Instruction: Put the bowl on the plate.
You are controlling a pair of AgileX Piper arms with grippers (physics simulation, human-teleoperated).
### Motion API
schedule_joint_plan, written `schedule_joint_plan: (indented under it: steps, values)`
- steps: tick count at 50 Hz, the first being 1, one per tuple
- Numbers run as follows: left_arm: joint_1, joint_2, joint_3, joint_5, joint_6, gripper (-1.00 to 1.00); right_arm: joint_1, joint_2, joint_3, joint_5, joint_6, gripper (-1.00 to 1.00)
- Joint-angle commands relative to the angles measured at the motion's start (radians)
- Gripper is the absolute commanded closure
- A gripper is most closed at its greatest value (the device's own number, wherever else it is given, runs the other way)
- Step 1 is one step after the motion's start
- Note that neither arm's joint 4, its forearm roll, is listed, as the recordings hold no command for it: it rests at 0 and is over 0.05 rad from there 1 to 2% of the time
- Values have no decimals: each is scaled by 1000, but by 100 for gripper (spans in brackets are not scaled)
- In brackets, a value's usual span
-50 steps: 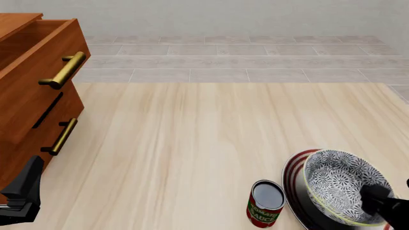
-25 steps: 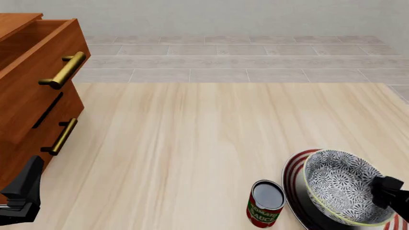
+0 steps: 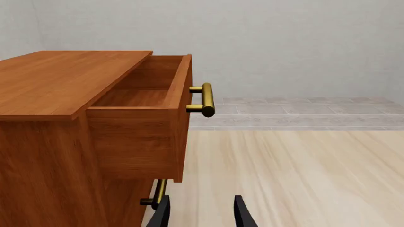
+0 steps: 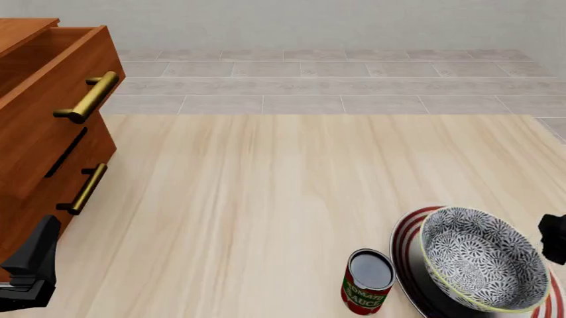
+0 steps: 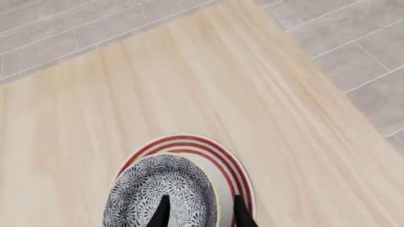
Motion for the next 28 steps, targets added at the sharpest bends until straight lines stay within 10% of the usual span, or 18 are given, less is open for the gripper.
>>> schedule_joint_plan:
  steps: [1,28]
  values:
    - [0,0,0,0,0,-100,2,-14,-76,51,-26,-100]
    - [0,0,0,0,0,-100,2,-54,-176,139,-63,-100]
